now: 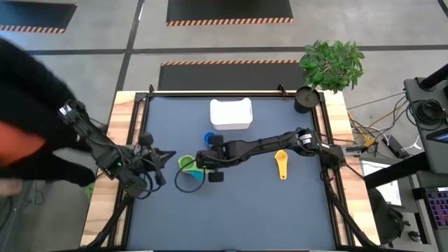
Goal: Nest measuring cups in basket
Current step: Stack the green measuring cup on top of the light blue measuring cup
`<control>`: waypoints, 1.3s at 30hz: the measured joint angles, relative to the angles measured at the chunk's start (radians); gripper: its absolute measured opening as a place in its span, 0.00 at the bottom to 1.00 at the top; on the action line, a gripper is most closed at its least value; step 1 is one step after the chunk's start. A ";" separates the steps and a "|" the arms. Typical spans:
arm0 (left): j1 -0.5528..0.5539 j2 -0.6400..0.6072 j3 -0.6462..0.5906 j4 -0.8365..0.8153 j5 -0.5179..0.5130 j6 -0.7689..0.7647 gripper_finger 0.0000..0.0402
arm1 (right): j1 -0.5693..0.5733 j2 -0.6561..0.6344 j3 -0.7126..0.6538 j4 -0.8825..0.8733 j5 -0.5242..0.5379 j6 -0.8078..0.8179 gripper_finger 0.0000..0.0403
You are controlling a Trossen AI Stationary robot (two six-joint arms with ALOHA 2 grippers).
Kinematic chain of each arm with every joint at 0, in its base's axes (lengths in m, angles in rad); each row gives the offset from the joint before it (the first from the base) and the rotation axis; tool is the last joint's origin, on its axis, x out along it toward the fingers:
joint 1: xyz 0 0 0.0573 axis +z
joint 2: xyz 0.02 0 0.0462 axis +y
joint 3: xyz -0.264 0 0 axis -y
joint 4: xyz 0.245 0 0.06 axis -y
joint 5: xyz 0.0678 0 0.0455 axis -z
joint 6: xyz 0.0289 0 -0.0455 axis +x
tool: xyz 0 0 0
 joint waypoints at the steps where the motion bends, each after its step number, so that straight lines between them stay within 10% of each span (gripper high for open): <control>1: 0.000 0.011 0.000 0.000 0.028 -0.022 0.00 | -0.001 0.000 -0.007 0.006 -0.002 -0.018 0.14; 12: -0.019 0.211 0.000 -0.003 0.296 -0.219 0.00 | -0.011 -0.166 -0.269 0.148 -0.005 -0.098 0.02; 21: -0.031 0.333 0.000 0.019 0.298 -0.324 0.00 | -0.013 -0.391 -0.734 0.790 -0.103 -0.077 0.02; 39: -0.023 0.685 0.000 0.242 0.292 -0.446 0.00 | -0.061 -0.271 -0.941 1.334 -0.135 -0.015 0.02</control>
